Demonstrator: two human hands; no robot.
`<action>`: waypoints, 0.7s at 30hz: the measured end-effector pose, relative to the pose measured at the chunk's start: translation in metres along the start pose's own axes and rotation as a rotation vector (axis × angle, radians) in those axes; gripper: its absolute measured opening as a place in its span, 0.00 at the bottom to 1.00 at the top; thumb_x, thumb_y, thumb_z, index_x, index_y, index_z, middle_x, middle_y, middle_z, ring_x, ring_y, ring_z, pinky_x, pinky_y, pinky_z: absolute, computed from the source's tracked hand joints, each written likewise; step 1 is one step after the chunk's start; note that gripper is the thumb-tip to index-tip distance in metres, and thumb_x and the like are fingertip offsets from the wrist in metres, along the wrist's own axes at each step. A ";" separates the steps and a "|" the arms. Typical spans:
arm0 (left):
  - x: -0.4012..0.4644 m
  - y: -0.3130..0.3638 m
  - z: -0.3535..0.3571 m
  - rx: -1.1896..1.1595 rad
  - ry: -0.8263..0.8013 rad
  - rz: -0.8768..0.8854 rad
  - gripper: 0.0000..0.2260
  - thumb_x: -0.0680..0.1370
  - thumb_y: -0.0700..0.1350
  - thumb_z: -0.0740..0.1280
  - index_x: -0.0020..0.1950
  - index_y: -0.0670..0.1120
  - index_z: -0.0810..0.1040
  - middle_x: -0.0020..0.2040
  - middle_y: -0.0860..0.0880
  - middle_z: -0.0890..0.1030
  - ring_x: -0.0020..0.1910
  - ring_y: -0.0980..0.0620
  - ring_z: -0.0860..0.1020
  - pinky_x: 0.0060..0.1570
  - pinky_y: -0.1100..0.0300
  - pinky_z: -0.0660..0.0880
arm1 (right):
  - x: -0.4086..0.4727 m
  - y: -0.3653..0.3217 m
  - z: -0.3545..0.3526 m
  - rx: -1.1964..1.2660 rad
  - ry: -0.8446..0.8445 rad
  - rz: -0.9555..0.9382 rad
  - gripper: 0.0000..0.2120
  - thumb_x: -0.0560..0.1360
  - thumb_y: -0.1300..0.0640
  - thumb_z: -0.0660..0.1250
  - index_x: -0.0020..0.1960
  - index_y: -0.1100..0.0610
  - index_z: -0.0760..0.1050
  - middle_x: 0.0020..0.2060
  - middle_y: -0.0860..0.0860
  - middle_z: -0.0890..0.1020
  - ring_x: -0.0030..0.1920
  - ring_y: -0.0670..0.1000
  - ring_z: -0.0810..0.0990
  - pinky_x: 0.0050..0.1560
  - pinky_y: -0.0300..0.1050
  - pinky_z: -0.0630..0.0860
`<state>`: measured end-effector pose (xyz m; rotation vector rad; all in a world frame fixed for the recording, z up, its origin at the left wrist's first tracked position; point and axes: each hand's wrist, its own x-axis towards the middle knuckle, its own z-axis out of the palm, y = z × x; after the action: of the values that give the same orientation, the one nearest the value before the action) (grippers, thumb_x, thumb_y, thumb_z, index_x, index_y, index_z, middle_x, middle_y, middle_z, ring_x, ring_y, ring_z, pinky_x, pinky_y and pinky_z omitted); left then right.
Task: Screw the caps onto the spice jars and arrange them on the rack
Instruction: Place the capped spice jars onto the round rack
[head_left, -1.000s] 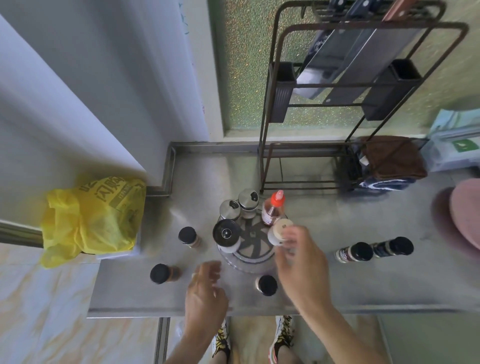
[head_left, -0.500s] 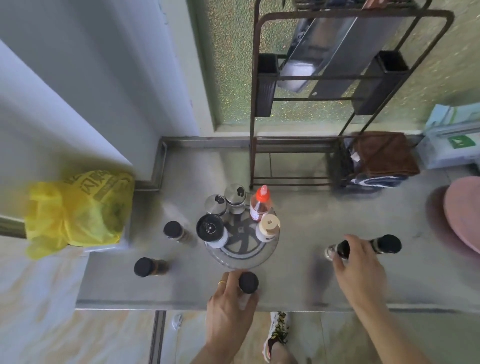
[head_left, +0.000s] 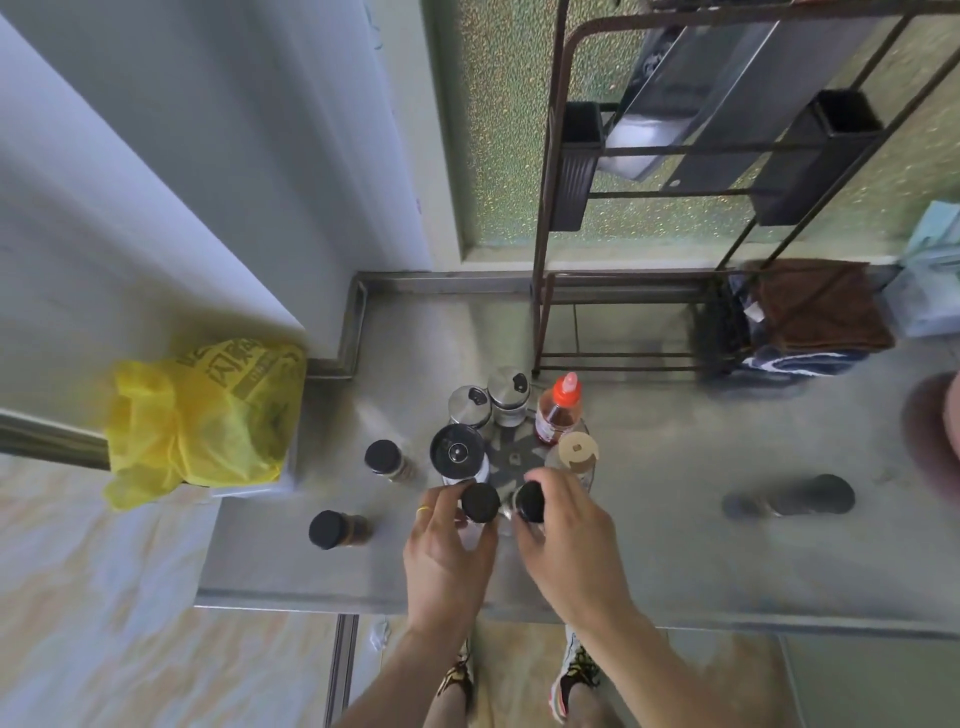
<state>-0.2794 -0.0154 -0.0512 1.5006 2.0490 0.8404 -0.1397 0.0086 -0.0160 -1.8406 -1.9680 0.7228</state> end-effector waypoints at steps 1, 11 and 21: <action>0.002 -0.002 0.001 0.013 -0.008 0.010 0.16 0.70 0.43 0.79 0.54 0.49 0.80 0.47 0.52 0.81 0.40 0.54 0.81 0.40 0.52 0.81 | 0.002 0.000 0.007 -0.018 -0.017 -0.005 0.18 0.71 0.54 0.75 0.58 0.54 0.74 0.51 0.50 0.80 0.49 0.54 0.83 0.43 0.46 0.79; 0.002 -0.019 0.003 0.027 -0.067 -0.026 0.23 0.67 0.40 0.80 0.60 0.45 0.77 0.47 0.50 0.83 0.44 0.50 0.82 0.45 0.52 0.81 | 0.000 -0.002 0.030 -0.026 -0.060 0.004 0.21 0.72 0.54 0.76 0.61 0.54 0.73 0.54 0.51 0.80 0.53 0.54 0.83 0.46 0.44 0.78; -0.060 0.082 -0.006 -0.186 -0.074 0.318 0.08 0.75 0.40 0.64 0.50 0.50 0.80 0.50 0.57 0.78 0.47 0.59 0.79 0.47 0.67 0.75 | -0.041 0.072 -0.080 -0.052 0.381 0.249 0.14 0.69 0.61 0.75 0.53 0.52 0.78 0.47 0.48 0.80 0.38 0.48 0.81 0.38 0.43 0.76</action>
<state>-0.2104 -0.0565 0.0122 1.7471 1.6528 1.0455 -0.0307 -0.0200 0.0105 -2.0958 -1.5486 0.3511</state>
